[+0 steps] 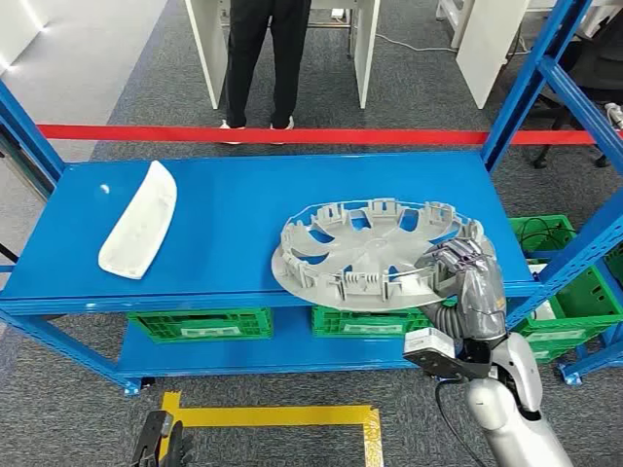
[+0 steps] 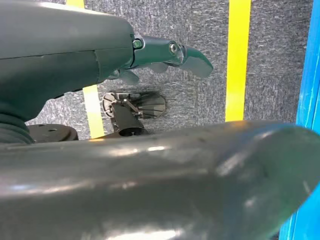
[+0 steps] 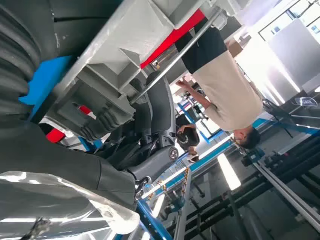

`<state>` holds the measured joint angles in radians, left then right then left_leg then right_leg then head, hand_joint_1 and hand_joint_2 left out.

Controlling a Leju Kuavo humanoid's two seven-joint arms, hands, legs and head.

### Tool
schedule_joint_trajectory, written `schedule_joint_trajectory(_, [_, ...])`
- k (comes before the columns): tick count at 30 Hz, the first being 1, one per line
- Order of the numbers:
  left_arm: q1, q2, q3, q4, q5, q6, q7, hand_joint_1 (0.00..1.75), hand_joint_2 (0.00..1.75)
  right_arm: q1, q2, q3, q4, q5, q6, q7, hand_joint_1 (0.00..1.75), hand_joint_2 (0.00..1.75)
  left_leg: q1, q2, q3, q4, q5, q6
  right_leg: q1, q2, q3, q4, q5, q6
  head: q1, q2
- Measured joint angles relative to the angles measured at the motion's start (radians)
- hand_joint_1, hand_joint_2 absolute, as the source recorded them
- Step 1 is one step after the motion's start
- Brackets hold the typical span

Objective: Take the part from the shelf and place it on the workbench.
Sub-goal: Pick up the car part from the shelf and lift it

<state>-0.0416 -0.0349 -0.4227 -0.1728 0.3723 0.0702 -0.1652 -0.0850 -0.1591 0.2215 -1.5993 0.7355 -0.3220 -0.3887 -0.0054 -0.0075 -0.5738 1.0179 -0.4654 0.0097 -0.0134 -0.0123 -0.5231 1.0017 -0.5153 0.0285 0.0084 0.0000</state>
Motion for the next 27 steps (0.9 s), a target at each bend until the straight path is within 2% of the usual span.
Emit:
schedule_joint_trajectory(7, [0.0, 0.0, 0.0, 0.0, 0.0, 0.002, 0.0, 0.0, 0.0, 0.011, 0.01, -0.015, -0.024, -0.007, -0.029, -0.02, 1.75, 1.75, 0.0, 0.0, 0.0, 0.0, 0.0, 0.0, 0.0, 0.0, 0.0, 0.0, 0.0, 0.0, 0.0, 0.0])
schedule_joint_trajectory(15, [0.0, 0.0, -0.001, 0.0, 0.001, 0.01, 0.0, 0.0, 0.0, 0.047, 0.048, -0.058, -0.113, 0.055, -0.159, -0.067, 1.75, 1.75, 0.0, 0.0, 0.0, 0.0, 0.0, 0.0, 0.0, 0.0, -0.001, 0.0, 0.0, 0.0, 0.0, 0.0])
schedule_joint_trajectory(22, [0.0, -0.001, -0.001, 0.0, 0.007, 0.015, 0.0, 0.0, 0.0, 0.077, 0.067, -0.045, -0.216, 0.162, -0.301, -0.077, 1.75, 1.75, 0.0, 0.0, 0.0, 0.0, 0.0, 0.0, 0.0, 0.0, -0.001, 0.0, 0.0, 0.0, 0.0, 0.0])
schedule_joint_trajectory(27, [0.0, -0.001, -0.001, 0.0, 0.014, 0.018, 0.0, 0.0, 0.0, 0.084, 0.068, -0.029, -0.267, 0.199, -0.325, -0.072, 1.75, 1.75, 0.0, 0.0, 0.0, 0.0, 0.0, 0.0, 0.0, 0.0, -0.001, 0.0, 0.0, 0.0, 0.0, 0.0])
